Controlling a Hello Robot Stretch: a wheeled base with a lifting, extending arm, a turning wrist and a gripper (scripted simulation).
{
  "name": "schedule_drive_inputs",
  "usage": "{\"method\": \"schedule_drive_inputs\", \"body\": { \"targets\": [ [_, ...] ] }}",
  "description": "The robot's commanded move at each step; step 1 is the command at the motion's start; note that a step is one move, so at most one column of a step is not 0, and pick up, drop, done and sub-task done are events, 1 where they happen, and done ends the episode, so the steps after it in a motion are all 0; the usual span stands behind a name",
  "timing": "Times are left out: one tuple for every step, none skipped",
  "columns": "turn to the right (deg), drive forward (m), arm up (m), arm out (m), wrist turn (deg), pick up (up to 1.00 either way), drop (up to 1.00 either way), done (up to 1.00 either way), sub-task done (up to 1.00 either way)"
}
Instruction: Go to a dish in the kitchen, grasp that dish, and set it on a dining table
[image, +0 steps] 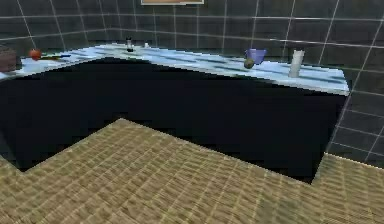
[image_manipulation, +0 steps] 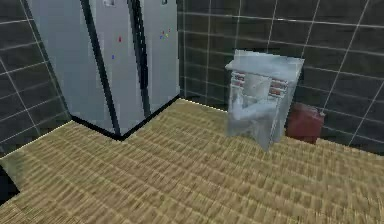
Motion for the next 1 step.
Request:
{"method": "schedule_drive_inputs", "body": {
  "targets": [
    [30.0,0.00,0.00,0.00,0.0,0.00,0.00,0.00,0.00]
  ]
}}
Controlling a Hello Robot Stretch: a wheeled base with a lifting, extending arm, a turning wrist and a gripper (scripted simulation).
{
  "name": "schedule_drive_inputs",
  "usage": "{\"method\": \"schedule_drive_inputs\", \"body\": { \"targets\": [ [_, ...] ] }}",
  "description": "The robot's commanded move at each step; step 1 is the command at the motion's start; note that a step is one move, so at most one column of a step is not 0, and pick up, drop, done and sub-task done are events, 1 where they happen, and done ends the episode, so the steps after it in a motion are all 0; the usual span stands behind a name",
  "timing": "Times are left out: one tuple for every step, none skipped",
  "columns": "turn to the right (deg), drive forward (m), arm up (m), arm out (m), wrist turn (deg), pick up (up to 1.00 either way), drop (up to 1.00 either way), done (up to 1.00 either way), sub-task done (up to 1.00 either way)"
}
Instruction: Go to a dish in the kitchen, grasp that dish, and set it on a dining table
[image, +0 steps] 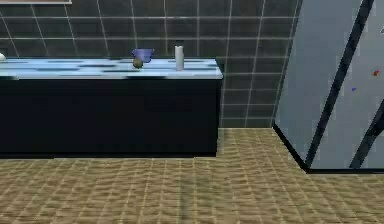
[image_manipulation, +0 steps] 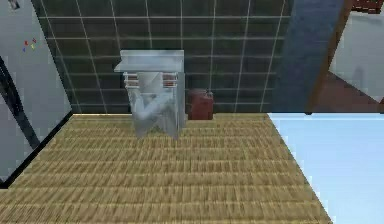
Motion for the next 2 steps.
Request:
{"method": "schedule_drive_inputs", "body": {
  "targets": [
    [0.0,1.00,0.00,0.00,0.0,0.00,0.00,0.00,0.00],
    [-3.0,0.00,0.00,0.00,0.0,0.00,0.00,0.00,0.00]
  ]
}}
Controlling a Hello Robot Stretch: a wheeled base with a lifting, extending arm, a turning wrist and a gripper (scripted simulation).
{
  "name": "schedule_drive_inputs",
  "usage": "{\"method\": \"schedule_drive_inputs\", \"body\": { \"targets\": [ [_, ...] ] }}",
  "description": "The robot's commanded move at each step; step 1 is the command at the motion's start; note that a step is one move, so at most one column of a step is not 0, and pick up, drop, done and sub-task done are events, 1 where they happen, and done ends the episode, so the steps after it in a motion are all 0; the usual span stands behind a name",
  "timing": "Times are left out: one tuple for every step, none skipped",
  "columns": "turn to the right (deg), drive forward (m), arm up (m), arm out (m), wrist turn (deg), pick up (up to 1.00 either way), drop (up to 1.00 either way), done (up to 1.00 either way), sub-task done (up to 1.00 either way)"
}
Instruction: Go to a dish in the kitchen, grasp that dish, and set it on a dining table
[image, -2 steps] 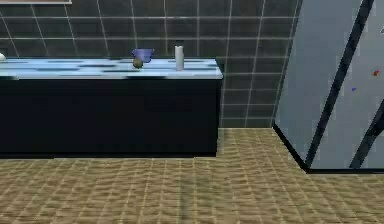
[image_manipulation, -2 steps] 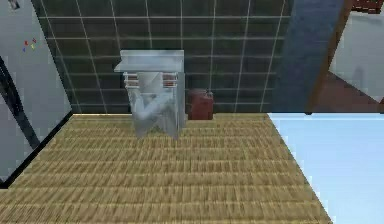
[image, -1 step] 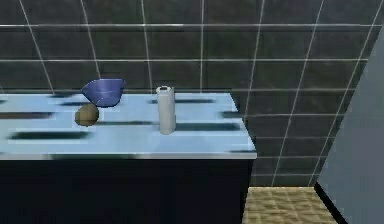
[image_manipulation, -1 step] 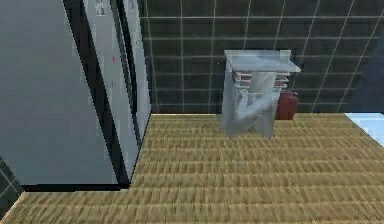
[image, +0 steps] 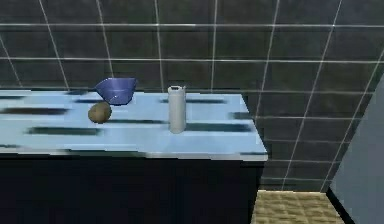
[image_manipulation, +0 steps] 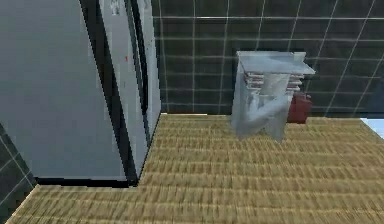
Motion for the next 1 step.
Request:
{"method": "schedule_drive_inputs", "body": {
  "targets": [
    [0.0,0.15,0.00,0.00,0.0,0.00,0.00,0.00,0.00]
  ]
}}
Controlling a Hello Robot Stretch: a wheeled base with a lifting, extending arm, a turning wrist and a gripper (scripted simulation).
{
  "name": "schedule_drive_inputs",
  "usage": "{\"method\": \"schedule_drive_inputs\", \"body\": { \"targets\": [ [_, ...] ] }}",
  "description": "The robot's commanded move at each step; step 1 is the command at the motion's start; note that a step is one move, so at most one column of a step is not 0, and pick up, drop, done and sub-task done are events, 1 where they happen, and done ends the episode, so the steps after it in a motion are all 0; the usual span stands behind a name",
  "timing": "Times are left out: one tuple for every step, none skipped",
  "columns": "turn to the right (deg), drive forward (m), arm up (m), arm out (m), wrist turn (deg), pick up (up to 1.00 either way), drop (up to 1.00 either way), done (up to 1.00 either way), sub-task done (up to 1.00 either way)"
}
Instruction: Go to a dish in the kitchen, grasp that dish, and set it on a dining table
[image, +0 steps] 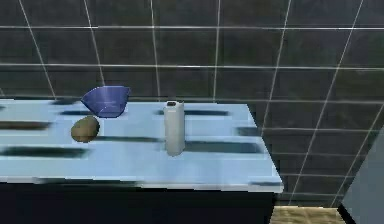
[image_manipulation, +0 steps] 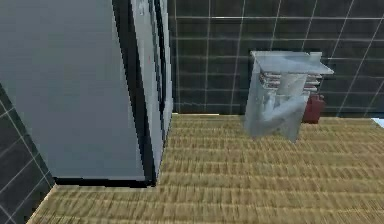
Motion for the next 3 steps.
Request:
{"method": "schedule_drive_inputs", "body": {
  "targets": [
    [-45.0,0.00,0.00,0.00,0.0,0.00,0.00,0.00,0.00],
    [-45.0,0.00,0.00,0.00,0.0,0.00,0.00,0.00,0.00],
    [-21.0,0.00,0.00,0.00,0.0,0.00,0.00,0.00,0.00]
  ]
}}
